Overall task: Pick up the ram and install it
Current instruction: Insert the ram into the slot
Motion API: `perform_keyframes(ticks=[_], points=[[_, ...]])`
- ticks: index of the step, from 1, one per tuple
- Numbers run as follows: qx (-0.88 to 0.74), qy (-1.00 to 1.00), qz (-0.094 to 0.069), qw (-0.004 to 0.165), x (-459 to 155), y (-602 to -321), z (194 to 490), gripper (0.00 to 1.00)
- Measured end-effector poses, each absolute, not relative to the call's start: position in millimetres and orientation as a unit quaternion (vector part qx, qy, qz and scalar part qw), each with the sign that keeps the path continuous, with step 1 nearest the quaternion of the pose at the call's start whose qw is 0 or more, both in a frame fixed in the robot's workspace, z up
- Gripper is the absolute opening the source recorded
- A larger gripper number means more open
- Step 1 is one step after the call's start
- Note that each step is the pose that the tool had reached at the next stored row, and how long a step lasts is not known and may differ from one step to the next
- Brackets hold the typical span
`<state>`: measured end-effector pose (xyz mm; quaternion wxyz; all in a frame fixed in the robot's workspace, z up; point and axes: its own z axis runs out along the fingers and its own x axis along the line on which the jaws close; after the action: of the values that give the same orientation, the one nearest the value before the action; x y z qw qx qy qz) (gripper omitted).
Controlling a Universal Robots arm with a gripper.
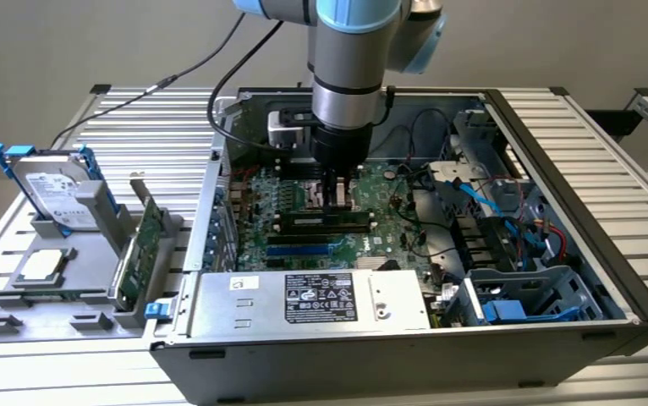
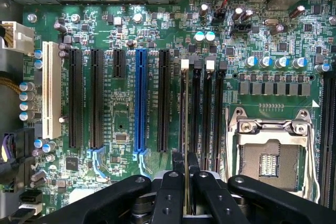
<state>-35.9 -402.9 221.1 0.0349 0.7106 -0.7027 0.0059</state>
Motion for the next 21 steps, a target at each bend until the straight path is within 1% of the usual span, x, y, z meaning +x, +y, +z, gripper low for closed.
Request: perform_keyframes(ticks=[21], points=[[0.711, -0.703, 0.007, 0.036, -35.8, -402.6, 224.8, 0.14]])
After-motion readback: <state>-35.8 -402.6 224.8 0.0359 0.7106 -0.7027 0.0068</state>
